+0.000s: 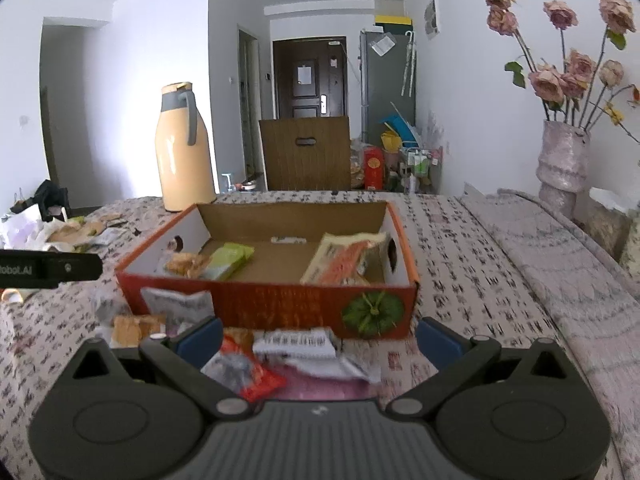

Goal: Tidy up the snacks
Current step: 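Move both grippers back to the snack pile and grasp a cracker packet with the right gripper, then grasp the red-and-blue chip bag with the left gripper while the right holds its cracker packet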

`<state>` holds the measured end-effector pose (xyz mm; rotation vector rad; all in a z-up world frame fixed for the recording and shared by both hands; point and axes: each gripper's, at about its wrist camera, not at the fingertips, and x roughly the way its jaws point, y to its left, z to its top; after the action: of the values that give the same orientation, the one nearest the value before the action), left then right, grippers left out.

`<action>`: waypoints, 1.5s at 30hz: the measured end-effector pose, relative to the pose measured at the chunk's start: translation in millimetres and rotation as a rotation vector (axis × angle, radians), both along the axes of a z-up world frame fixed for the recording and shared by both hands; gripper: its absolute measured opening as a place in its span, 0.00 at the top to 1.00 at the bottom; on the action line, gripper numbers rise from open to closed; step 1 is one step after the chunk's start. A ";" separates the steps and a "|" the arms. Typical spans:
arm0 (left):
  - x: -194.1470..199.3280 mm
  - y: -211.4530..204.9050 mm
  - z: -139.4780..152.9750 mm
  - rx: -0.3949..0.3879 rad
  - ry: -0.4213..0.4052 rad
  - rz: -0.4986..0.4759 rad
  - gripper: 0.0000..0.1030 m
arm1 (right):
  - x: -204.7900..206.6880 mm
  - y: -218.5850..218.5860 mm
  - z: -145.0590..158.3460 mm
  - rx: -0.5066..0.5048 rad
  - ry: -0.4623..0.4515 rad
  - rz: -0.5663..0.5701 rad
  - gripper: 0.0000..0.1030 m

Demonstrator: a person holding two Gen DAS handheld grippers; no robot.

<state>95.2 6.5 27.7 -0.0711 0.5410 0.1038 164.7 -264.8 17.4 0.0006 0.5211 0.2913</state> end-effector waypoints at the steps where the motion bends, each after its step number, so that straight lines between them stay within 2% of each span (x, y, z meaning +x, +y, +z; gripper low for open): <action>1: -2.9 1.4 -1.7 -0.004 0.002 0.000 0.00 | -4.1 -0.9 -1.4 -0.001 0.002 0.000 0.00; 9: -20.5 10.6 -15.9 -0.029 0.035 -0.008 0.00 | -31.6 -14.3 -22.0 -0.003 0.055 -0.031 0.00; 17: -31.9 5.4 -27.3 -0.033 0.063 -0.046 0.00 | -54.0 -26.2 -53.5 -0.030 0.144 -0.072 0.00; 22: -36.3 0.9 -32.0 -0.035 0.079 -0.059 0.00 | -64.4 -29.1 -65.5 -0.035 0.163 -0.078 0.01; 24: -38.2 -0.1 -33.6 -0.036 0.086 -0.060 0.00 | -64.2 -28.1 -68.3 -0.041 0.171 -0.078 0.04; 28: -43.0 -4.0 -38.1 -0.028 0.099 -0.075 0.00 | -64.8 -26.0 -73.8 -0.045 0.189 -0.065 0.19; 30: -44.5 -5.4 -39.9 -0.028 0.105 -0.082 0.00 | -65.9 -24.3 -75.4 -0.056 0.180 -0.064 0.23; 36: -45.1 -9.8 -44.4 -0.030 0.115 -0.098 0.00 | -69.5 -24.6 -74.7 -0.051 0.157 -0.059 0.47; 45: -41.7 -24.1 -47.2 -0.007 0.126 -0.136 0.00 | -70.9 -32.6 -71.0 0.010 0.137 -0.057 0.53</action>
<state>53.5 -17.6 -19.4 -0.0349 0.6709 -0.0261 93.8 -297.4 -53.7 0.0450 0.6545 0.2389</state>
